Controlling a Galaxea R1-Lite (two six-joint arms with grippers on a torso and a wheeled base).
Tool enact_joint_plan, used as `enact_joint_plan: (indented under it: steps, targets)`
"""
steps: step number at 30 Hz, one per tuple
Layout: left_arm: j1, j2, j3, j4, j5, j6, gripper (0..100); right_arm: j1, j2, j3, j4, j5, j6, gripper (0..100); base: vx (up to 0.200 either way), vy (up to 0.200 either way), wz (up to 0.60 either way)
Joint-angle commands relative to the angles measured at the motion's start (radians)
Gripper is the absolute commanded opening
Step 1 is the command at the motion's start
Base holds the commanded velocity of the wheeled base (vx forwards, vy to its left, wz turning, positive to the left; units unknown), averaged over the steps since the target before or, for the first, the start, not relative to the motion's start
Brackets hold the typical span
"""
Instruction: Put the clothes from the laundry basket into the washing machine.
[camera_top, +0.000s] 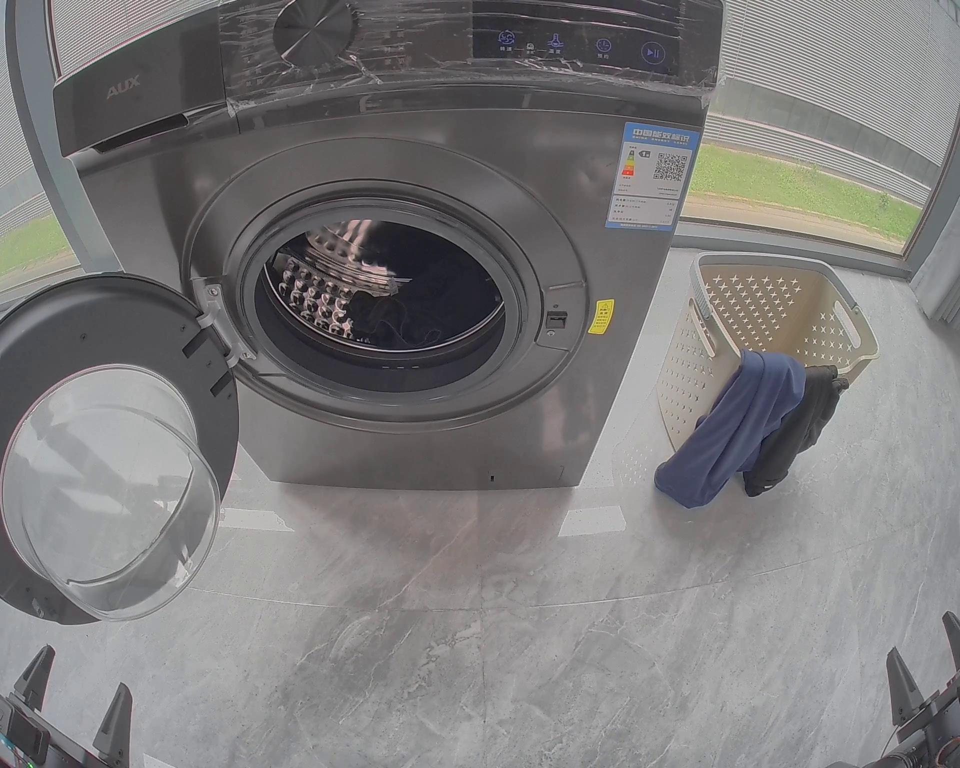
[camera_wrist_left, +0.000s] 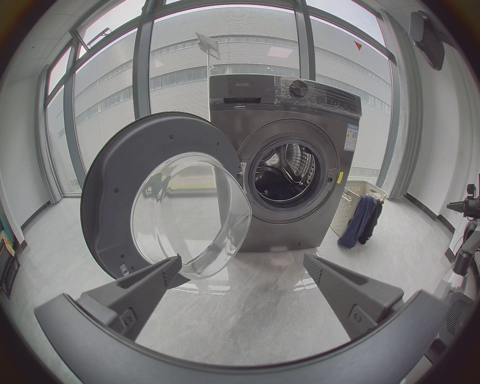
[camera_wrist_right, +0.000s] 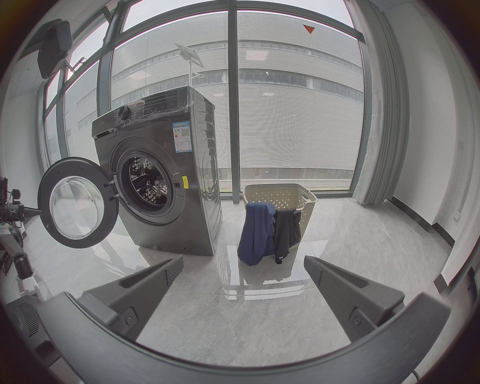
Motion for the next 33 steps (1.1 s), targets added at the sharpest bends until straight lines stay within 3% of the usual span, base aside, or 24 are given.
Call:
enact_joint_plan:
  steps: [1, 4, 33]
  targets:
    - [0.012, -0.042, 0.016, 0.001, -0.002, 0.009, 100, 0.0, -0.008, 0.018, -0.001, 0.002, 0.002, 100, 0.0, 0.0, 0.0]
    - [0.012, -0.043, 0.016, 0.001, -0.002, 0.006, 100, 0.0, -0.008, 0.018, -0.001, 0.002, 0.003, 100, 0.0, 0.0, 0.0]
    - [0.012, -0.042, 0.016, 0.001, 0.0, -0.005, 100, 0.0, -0.008, 0.018, 0.001, 0.001, -0.003, 100, 0.0, -0.2, 0.0]
